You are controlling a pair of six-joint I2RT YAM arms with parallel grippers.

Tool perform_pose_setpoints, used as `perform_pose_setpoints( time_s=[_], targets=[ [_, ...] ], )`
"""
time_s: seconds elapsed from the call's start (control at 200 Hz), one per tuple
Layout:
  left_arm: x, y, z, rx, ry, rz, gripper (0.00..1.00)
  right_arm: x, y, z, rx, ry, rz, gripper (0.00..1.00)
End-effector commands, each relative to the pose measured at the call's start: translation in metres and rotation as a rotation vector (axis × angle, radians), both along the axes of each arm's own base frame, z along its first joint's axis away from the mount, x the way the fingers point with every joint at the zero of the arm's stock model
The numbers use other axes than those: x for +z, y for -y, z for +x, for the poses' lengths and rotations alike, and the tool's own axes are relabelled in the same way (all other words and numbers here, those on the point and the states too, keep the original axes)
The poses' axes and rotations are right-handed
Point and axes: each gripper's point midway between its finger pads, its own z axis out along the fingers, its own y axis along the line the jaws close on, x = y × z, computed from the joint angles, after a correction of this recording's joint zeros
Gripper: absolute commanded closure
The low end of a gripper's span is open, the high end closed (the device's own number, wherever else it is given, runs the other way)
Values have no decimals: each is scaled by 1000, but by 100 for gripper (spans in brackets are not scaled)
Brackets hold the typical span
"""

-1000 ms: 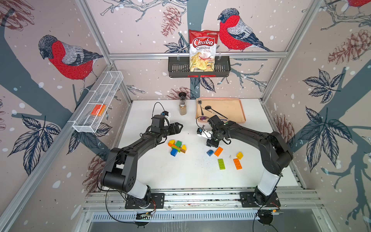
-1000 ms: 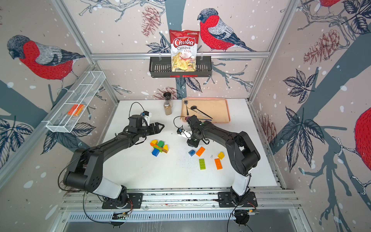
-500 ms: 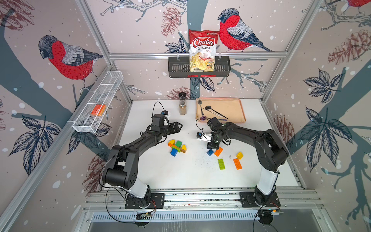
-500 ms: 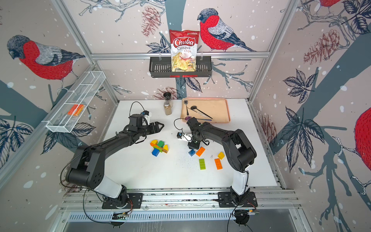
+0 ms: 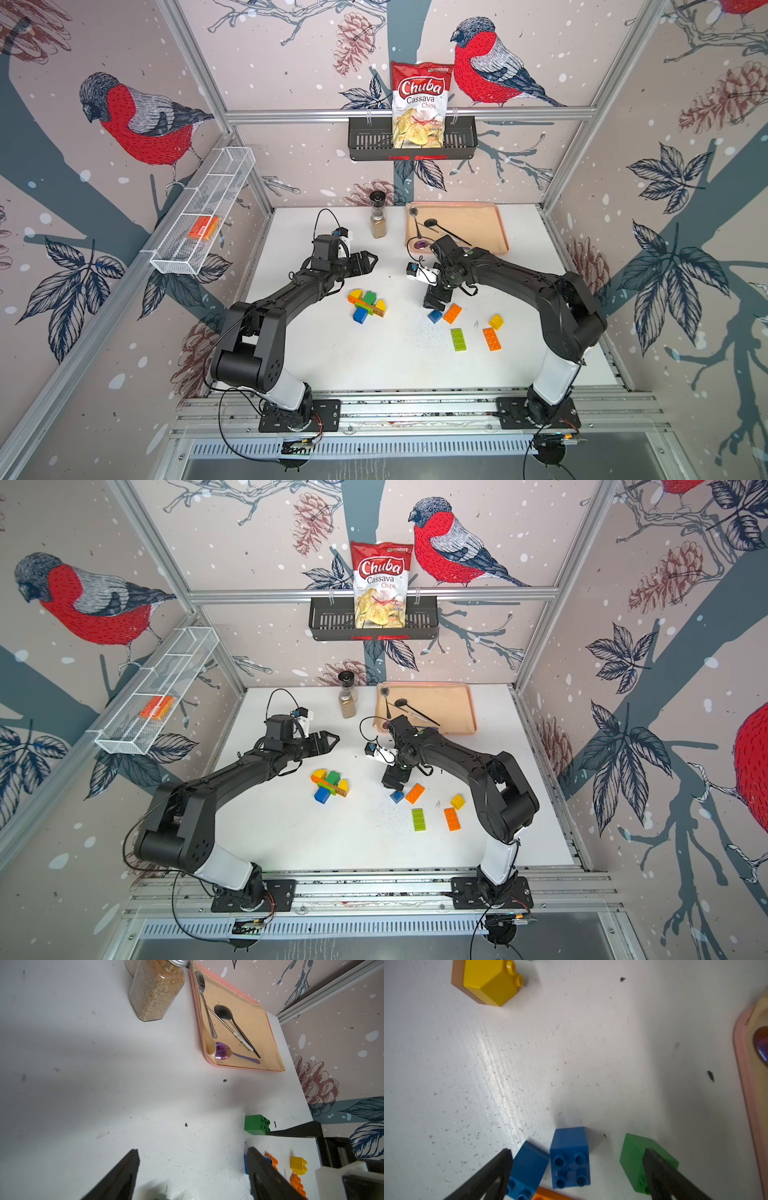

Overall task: Assemble a fork with lego
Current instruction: Place the lego brick at the center of the board, then pick up the lego brick from the center of the board.

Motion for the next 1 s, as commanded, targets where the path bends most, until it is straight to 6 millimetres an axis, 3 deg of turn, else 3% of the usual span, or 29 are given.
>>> perform_pose_setpoints(
  time_s=[0.0, 0.105, 0.19, 0.335, 0.43, 0.705, 0.86, 0.996],
  targets=[
    [11, 2, 0, -22, 49, -17, 19, 27, -9, 2, -95, -54, 149, 0],
    [12, 4, 0, -26, 51, -30, 19, 36, -9, 1, -192, -114, 212, 1],
    [15, 6, -2, -33, 57, -52, 19, 28, -6, 0, -295, -148, 180, 0],
    [25, 8, -6, -49, 86, -72, 19, 20, -2, -20, -385, -206, 94, 0],
    [31, 7, -10, -50, 105, -71, 19, 20, 16, -15, -591, -209, 67, 0],
    [39, 6, -22, -59, 131, -78, 19, 13, 28, -45, -734, -218, 6, 1],
    [41, 5, -28, -59, 140, -93, 19, 14, 41, -47, -896, -222, 17, 0],
    [44, 5, -31, -61, 146, -99, 20, 30, 58, -38, -1068, -218, 134, 1]
  ],
)
